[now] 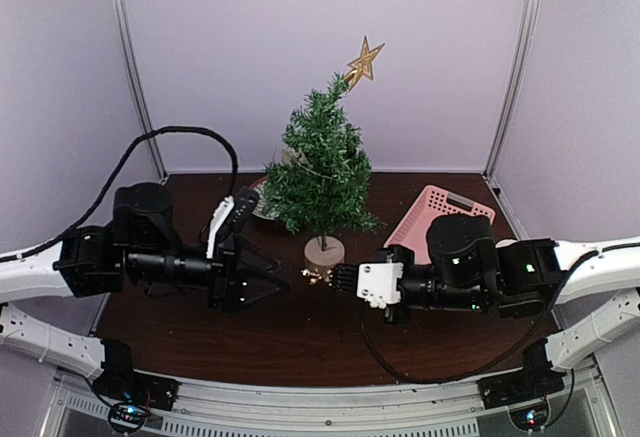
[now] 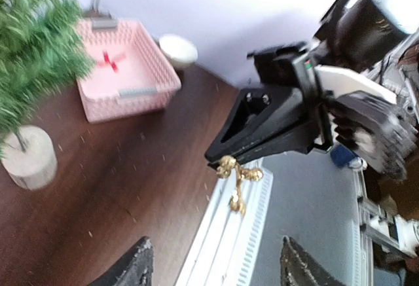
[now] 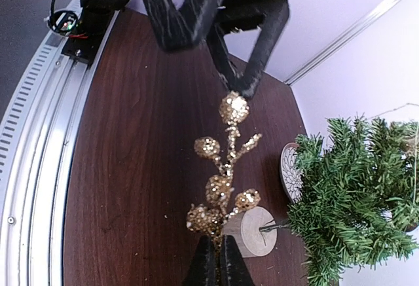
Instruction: Decorate the small christmas tree
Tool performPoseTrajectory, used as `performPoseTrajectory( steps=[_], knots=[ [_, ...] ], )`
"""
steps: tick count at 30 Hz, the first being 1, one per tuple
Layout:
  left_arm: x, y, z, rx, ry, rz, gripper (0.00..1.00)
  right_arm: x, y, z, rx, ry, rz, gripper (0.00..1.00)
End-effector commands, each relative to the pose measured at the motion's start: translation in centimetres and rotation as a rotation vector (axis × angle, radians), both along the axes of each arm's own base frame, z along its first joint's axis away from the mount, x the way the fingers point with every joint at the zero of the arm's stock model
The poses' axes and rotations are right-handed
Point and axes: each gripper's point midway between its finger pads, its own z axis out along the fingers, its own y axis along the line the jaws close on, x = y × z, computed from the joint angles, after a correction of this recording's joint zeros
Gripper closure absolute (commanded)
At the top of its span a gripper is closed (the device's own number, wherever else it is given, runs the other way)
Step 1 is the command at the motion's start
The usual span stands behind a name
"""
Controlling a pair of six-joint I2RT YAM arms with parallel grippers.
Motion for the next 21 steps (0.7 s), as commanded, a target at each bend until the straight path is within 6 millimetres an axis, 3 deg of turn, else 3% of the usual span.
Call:
performPoseTrajectory(
  steps=[1, 5, 13, 18, 21],
  knots=[
    [1.5, 1.3, 6.1, -0.319, -0.285, 0.095, 0.3, 0.0, 0.2, 3.0, 0.228, 0.148, -0.002, 1.0],
    [0.7, 0.8, 7.6, -0.422, -0.418, 0.059, 0.32, -0.4, 0.9, 4.2, 0.337, 0.238, 0.038, 1.0],
    [-0.8, -2.9, 9.0, -0.447, -0.538, -0.023, 0.45, -0.9, 1.6, 4.9, 0.404, 0.29, 0.07, 1.0],
    [0.0, -2.4, 9.6, -0.502, -0.535, 0.05, 0.59, -1.0, 1.2, 4.8, 0.408, 0.288, 0.07, 1.0],
    [0.1, -2.5, 9.8, -0.515, -0.53, 0.059, 0.62, -1.0, 1.3, 4.6, 0.402, 0.289, 0.069, 1.0]
  ],
)
